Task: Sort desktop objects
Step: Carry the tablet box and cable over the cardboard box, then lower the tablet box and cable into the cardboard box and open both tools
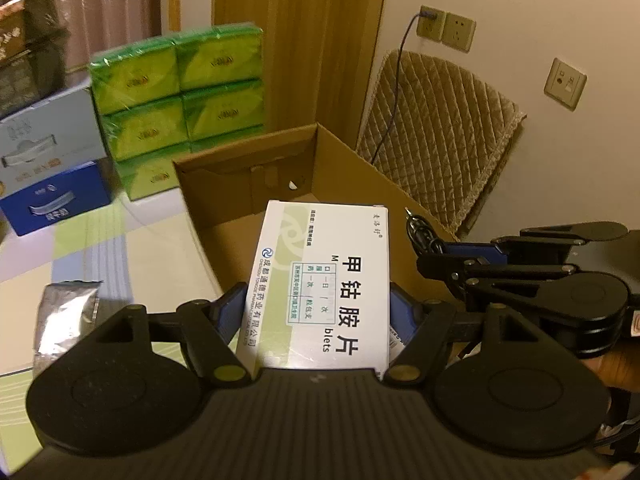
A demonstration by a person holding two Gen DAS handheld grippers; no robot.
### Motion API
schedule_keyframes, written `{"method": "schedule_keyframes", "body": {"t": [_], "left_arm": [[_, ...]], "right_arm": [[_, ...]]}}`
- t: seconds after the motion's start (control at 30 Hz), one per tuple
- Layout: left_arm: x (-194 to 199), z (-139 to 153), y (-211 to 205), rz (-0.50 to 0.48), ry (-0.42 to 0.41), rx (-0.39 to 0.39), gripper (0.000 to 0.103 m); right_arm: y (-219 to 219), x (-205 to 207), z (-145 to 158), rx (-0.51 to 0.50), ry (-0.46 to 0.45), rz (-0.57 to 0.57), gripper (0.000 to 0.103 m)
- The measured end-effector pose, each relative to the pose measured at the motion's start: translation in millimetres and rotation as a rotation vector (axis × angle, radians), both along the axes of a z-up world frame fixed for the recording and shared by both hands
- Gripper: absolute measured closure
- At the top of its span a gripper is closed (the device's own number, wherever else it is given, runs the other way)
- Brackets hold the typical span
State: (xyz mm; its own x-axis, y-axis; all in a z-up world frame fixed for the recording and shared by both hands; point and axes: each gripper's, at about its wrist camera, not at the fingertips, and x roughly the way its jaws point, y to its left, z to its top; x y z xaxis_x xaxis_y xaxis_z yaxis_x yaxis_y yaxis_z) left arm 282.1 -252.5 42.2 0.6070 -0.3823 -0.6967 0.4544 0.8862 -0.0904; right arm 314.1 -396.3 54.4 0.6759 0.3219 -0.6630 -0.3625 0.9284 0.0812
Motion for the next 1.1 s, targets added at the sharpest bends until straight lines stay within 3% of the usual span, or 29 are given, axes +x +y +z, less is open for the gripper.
{"method": "schedule_keyframes", "body": {"t": [0.5, 1.1], "left_arm": [[28, -45, -21, -0.011, 0.051, 0.029, 0.036], [19, -34, -4, 0.004, 0.007, 0.032, 0.036]], "right_arm": [[-15, 24, -28, 0.012, 0.046, -0.009, 0.09], [-7, 25, -35, 0.013, 0.064, 0.009, 0.09]]}}
